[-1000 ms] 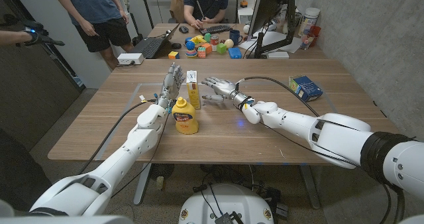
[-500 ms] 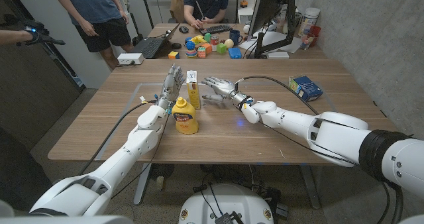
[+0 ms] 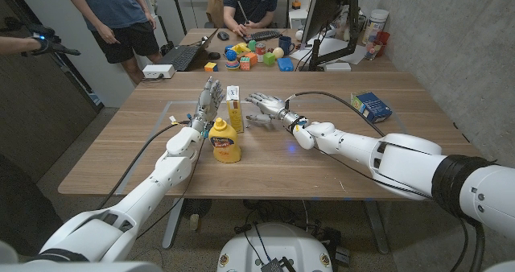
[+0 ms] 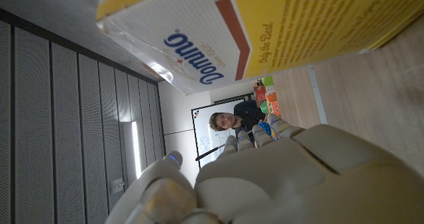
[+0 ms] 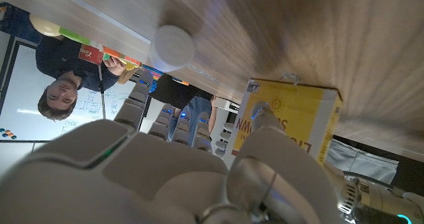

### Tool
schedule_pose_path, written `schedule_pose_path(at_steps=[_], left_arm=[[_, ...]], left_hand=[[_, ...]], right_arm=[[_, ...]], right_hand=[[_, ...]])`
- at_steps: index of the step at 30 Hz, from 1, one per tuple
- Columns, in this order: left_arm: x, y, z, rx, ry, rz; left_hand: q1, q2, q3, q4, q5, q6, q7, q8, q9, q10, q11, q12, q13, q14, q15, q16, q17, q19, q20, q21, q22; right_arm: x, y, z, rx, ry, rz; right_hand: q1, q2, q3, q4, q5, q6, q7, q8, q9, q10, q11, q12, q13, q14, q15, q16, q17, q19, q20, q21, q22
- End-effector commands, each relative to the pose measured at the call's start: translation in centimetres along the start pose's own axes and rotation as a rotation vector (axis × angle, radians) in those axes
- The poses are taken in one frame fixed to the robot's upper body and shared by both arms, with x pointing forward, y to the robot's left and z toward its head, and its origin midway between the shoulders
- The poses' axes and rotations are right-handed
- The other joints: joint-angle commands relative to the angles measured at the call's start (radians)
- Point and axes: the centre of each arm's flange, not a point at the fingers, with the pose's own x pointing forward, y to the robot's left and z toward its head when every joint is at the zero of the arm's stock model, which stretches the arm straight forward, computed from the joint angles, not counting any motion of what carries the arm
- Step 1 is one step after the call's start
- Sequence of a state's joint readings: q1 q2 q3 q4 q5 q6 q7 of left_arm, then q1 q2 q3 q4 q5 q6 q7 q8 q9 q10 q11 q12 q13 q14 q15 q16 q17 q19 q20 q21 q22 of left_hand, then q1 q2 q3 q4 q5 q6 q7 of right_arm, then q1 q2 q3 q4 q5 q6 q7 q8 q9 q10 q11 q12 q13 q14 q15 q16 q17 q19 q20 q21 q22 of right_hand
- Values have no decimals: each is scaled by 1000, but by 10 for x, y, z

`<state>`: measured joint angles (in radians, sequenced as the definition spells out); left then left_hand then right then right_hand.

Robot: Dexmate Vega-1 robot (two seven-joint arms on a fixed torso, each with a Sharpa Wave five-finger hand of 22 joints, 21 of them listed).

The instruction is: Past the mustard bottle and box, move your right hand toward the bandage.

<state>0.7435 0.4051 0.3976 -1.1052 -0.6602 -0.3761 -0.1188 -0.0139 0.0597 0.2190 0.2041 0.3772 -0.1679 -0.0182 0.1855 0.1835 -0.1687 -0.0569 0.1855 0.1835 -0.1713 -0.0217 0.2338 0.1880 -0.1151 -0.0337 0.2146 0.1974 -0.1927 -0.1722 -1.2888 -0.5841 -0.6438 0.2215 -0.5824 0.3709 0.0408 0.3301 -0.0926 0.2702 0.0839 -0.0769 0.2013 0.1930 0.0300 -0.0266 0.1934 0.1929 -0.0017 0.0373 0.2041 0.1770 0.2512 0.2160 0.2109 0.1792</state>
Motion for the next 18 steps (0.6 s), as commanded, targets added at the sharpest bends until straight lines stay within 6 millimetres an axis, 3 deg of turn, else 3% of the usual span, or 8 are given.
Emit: schedule_pose_path(at_steps=[1, 18], left_arm=[[1, 1, -1, -3, -1, -6], [3, -1, 0, -2, -5, -11]], left_hand=[[-1, 131, -2, -1, 3, -150, 3, 6, 6, -142, 6, 5, 3, -104, 3, 7, 5, -1, -18, 5, 4], [-1, 131, -3, -1, 3, -150, 4, 6, 6, -143, 5, 4, 3, -104, 4, 6, 5, -1, -17, 5, 4]], right_arm=[[0, 1, -2, 0, 7, 2], [-4, -1, -5, 2, 12, 0]], right_hand=[[9, 2, 4, -6, 6, -2, 4, -3, 5, 6, -3, 0, 4, 2, -5, 3, 1, 12, 1, 4, 2], [11, 1, 2, -7, 6, -1, 5, -2, 5, 11, 0, 2, 4, 6, -9, 4, 2, 17, 1, 3, 1]])
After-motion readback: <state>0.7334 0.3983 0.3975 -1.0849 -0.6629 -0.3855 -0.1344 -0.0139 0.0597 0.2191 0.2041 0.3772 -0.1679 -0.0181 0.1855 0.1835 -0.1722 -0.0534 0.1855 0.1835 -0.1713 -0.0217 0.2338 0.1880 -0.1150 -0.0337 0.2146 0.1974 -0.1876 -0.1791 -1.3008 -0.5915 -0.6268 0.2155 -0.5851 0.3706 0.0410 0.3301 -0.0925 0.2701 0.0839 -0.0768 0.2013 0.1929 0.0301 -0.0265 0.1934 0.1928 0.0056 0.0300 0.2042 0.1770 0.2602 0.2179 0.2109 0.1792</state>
